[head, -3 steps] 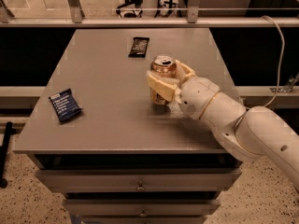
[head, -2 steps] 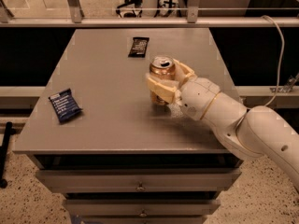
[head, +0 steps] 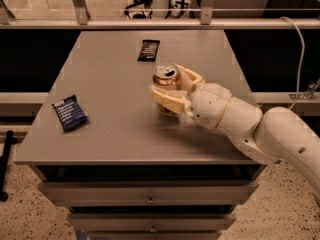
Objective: Place orange can upright
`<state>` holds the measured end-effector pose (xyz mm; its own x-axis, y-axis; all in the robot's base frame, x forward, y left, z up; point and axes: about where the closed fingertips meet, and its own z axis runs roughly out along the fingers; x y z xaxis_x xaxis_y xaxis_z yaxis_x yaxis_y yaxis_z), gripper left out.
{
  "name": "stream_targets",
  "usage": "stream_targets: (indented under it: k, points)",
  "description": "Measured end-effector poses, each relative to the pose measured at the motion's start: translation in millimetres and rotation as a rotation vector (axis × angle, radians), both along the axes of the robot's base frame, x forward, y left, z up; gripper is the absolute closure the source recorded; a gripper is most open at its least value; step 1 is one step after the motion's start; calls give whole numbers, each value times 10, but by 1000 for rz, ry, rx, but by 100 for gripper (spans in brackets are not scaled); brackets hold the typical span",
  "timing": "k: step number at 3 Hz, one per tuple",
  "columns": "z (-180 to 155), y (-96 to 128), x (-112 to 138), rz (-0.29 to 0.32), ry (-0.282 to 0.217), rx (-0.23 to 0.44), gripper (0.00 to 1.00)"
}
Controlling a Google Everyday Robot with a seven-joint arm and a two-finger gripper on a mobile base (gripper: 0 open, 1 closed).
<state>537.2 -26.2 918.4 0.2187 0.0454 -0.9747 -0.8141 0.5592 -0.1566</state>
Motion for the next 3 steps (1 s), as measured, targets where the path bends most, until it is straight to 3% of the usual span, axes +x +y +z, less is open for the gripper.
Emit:
stream_targets:
  k: [1, 2, 3]
  points:
    - [-84, 90, -80, 92, 68, 30, 99]
    - [-146, 133, -125, 146, 128, 43, 77]
    - [-193, 138, -148, 178, 152, 25, 55]
